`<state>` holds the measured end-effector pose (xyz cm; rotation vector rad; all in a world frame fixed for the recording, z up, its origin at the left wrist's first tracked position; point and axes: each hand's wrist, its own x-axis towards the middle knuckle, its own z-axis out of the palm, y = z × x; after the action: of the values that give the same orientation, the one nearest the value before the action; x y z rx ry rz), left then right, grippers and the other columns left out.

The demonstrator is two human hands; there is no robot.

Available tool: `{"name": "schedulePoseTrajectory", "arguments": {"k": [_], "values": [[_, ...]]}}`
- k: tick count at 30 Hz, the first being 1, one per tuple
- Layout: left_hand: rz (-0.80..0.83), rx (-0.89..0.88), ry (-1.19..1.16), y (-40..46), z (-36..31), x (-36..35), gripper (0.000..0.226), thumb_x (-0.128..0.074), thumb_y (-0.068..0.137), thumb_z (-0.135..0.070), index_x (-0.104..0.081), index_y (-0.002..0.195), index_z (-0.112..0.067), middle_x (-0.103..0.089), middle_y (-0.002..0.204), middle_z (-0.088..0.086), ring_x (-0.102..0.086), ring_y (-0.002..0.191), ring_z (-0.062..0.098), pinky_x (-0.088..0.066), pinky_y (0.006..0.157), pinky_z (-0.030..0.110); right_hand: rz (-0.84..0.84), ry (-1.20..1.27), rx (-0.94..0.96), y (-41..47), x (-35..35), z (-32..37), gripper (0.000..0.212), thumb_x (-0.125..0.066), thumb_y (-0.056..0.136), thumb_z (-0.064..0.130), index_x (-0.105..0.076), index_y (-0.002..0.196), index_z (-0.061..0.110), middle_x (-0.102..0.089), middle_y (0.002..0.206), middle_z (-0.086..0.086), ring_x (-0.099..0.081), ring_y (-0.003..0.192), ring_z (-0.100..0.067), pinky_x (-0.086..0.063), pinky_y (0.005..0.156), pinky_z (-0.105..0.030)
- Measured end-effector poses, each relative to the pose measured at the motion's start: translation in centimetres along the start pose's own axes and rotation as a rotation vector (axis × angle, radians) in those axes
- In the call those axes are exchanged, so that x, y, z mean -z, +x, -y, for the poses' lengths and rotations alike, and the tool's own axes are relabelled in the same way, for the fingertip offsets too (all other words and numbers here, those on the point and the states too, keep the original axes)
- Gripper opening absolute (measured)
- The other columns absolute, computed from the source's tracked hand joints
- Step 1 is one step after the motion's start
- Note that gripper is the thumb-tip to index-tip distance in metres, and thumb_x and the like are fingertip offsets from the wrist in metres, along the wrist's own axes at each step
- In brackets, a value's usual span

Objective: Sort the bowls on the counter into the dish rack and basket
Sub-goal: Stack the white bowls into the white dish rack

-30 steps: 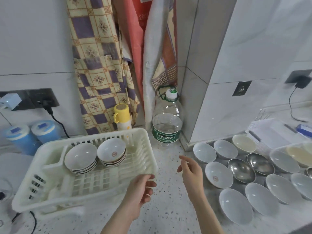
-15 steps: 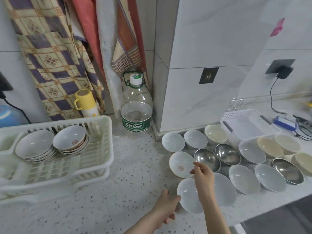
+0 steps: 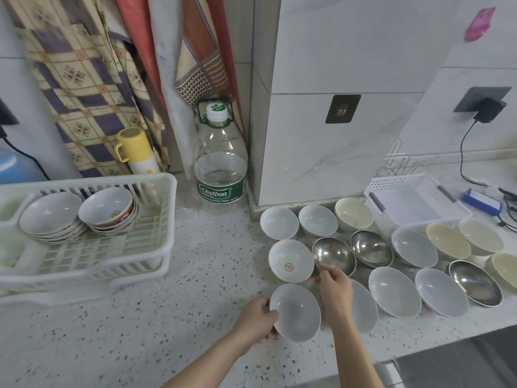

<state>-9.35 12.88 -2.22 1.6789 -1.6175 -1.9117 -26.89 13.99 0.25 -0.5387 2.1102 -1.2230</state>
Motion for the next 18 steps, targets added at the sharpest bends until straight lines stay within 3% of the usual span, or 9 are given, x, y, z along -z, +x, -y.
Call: {"name": "schedulePoseTrajectory", "arguments": {"k": [3,8,13,18], "values": [[-0.072,-0.026,-0.025,-0.6,0.5,2.0,0.02,-0.05,0.084,-0.019,-0.061,0.098,-0.027,-0.068,0.057,-0.005,-0.051,0.04,0.003,-0.034,0.04,0.018,0.016,-0.012,0.012,0.1,-0.1,-0.2,0.023,-0.046,0.091,0.009,-0.066,0.095,0.021,-0.07,0.079,0.0,-0.058,0.069,-0.015,-0.042,0.058,-0.028],[-0.205,0.032,-0.211,-2.1,1.8,4.5,0.024,-0.052,0.085,-0.016,-0.057,0.109,-0.022,-0.075,0.067,0.007,-0.048,0.044,0.008,-0.034,0.042,0.02,0.026,-0.072,-0.085,0.1,-0.8,-0.5,0.03,-0.049,0.09,0.02,-0.068,0.07,0.008,-0.072,0.059,-0.001,-0.06,0.064,-0.021,-0.042,0.056,-0.029],[-0.329,0.033,-0.406,-3.2,2.2,5.3,0.021,-0.052,0.087,-0.009,-0.055,0.107,-0.015,-0.076,0.07,0.013,-0.046,0.048,0.013,-0.034,0.042,0.021,0.159,-0.125,-0.237,-0.3,-2.5,-1.1,0.034,-0.049,0.093,0.029,-0.064,0.084,0.0,-0.073,0.062,-0.012,-0.049,0.05,-0.019,-0.037,0.05,-0.028],[-0.355,0.018,-0.452,-4.1,2.3,6.9,0.022,-0.052,0.088,-0.007,-0.055,0.11,-0.011,-0.076,0.072,0.015,-0.045,0.047,0.012,-0.034,0.041,0.02,0.176,0.04,-0.311,-0.9,-4.3,-0.9,0.023,-0.049,0.094,0.017,-0.057,0.108,0.001,-0.073,0.084,-0.022,-0.042,0.051,-0.017,-0.031,0.047,-0.026]]}}
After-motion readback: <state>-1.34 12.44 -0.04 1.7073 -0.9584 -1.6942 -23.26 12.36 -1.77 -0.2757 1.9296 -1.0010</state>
